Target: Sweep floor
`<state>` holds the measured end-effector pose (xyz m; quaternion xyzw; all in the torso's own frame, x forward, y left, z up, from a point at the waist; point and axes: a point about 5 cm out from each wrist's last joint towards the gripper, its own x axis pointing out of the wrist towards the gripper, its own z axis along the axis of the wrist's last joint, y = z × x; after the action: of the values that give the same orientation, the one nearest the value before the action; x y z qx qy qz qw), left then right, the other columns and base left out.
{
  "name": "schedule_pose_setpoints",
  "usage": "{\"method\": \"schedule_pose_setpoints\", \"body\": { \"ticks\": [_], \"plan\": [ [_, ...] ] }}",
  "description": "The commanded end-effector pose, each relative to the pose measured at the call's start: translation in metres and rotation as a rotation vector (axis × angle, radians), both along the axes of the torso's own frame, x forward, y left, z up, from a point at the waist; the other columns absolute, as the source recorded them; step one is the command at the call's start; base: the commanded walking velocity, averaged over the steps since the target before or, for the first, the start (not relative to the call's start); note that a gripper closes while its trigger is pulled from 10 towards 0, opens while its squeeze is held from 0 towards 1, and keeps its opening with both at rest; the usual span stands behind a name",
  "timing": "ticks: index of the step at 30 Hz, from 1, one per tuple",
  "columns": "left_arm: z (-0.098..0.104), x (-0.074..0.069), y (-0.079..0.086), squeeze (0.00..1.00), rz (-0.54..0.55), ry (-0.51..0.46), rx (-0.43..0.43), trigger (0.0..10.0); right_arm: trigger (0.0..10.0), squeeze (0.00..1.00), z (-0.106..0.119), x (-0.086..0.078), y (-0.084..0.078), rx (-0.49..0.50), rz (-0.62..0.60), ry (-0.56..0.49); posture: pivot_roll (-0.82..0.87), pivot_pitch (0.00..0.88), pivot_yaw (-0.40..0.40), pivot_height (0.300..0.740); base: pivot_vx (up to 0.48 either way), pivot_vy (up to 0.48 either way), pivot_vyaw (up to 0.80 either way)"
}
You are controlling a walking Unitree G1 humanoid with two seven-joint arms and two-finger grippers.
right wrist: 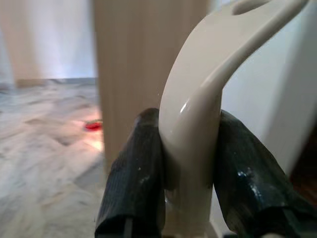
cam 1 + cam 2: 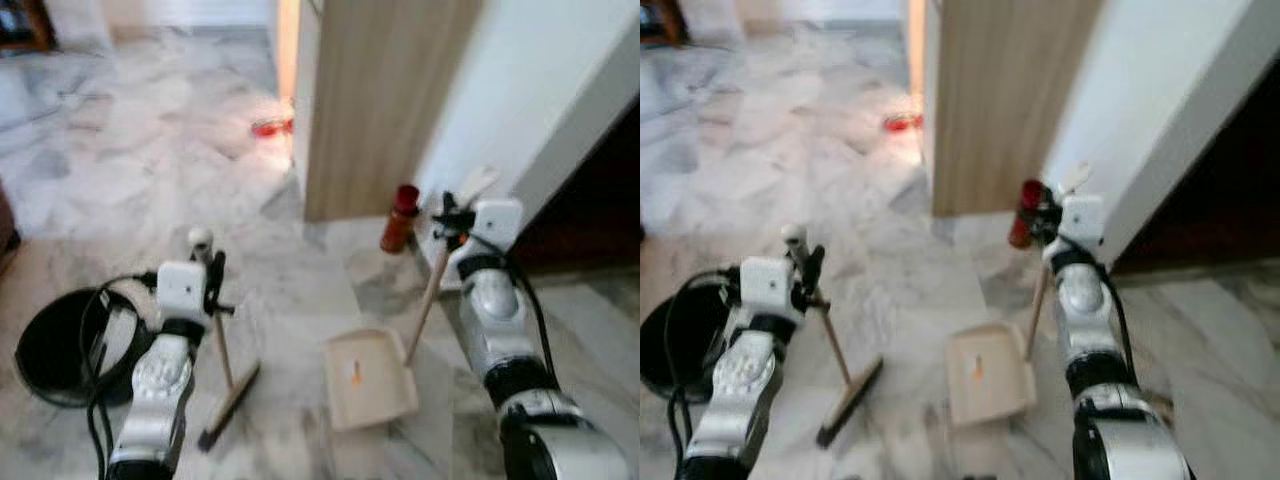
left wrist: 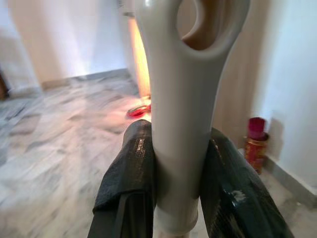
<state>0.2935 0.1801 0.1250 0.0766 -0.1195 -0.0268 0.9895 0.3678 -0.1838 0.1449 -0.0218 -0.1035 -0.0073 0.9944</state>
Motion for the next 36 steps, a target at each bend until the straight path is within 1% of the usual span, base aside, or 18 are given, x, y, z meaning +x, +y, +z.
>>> {"method": "schedule_pose_setpoints", "body": {
  "ticks": [1,15,22,36],
  "plan": [
    [0.0045,0.0009,-0.0018,0.00,-0.008,-0.018,0.003,10.0,10.0,0.00,0.0114,0.0017,-0.0017,0.015,-0.009,-0.047,0.13,0.136,-0.040,0.740,0.000,0.000,-0.80],
    [0.0068,0.0036,0.0024,0.00,0.002,-0.021,0.015,10.0,10.0,0.00,0.0125,0.0017,-0.0019,0.015,-0.015,-0.051,0.13,0.151,-0.033,0.740,0.000,0.000,-0.80],
    [0.0066,0.0041,0.0019,0.00,-0.001,-0.019,0.021,10.0,10.0,0.00,0.0111,-0.0003,-0.0053,0.011,-0.024,-0.051,0.12,0.156,-0.031,0.740,0.000,0.000,-0.80],
    [0.0078,0.0049,0.0044,0.00,0.001,-0.020,0.034,10.0,10.0,0.00,0.0107,-0.0012,-0.0042,0.016,-0.028,-0.050,0.12,0.170,-0.025,0.740,0.000,0.000,-0.80]
  ]
}}
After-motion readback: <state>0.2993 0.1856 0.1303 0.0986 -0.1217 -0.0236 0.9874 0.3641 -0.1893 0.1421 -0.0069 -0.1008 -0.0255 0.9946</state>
